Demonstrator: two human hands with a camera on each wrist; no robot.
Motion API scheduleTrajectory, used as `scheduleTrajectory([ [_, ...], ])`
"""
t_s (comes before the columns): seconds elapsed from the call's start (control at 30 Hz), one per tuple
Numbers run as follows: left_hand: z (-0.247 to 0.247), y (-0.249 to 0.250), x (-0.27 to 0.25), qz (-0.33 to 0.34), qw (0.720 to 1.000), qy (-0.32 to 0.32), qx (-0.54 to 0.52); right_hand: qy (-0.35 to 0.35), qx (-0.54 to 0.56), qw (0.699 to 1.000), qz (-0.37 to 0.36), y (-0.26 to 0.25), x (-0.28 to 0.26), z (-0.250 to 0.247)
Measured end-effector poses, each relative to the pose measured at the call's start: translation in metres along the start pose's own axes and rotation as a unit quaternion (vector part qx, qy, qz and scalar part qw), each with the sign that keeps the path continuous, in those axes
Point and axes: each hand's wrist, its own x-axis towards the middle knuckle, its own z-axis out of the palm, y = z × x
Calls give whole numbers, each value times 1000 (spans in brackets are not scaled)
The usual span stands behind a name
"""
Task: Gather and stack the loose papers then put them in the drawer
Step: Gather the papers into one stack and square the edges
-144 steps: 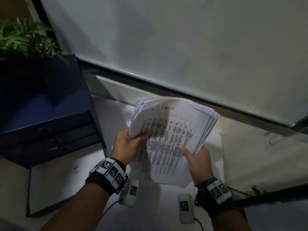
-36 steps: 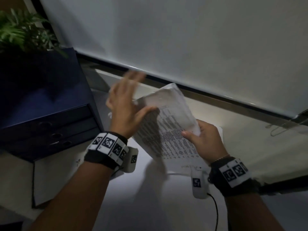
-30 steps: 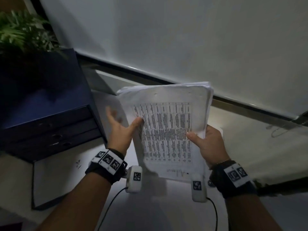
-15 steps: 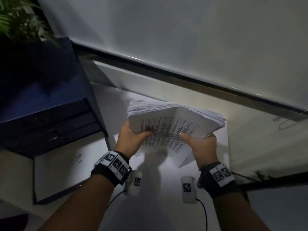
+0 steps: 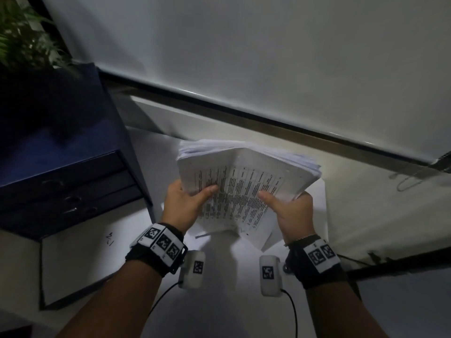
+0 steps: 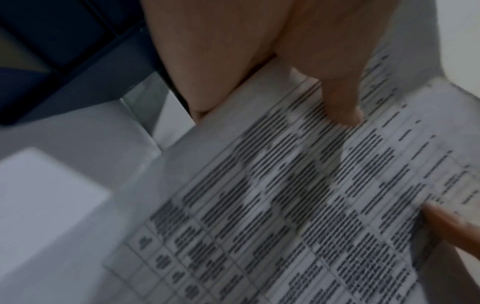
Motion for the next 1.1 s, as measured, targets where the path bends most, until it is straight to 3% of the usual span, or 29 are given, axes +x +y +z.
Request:
scheduleTrajectory([
  [0.27,-3,24,1,58,998,-19,-11,-28,15,998,-50,-18,-4,1],
  [0.57,0,23,8,89,995,-38,-23,-16,24,999,-39,-29,-3,4],
  [0.8,-1,23,15,71,997,-15,-5,46,9,998,-36,-41,8,7],
  [0.87,-1,15,11,59,995,16,80,82,50,995,-8,-44,13,4],
  [0.93,0,-3,1,17,967,108,229,133,126,983,25,-42,17,-1],
  [0.97,3,-12,-7,-19,960,154,234,158,152,975,37,-41,19,-4],
  [1.03,8,-35,-18,-116,969,185,119,192,166,965,67,-34,19,-9],
  [1.07,12,-45,-22,-183,968,168,14,201,162,962,88,-27,20,-10],
  [1.1,15,-55,-25,-255,951,143,-98,204,160,959,114,-20,20,-11],
])
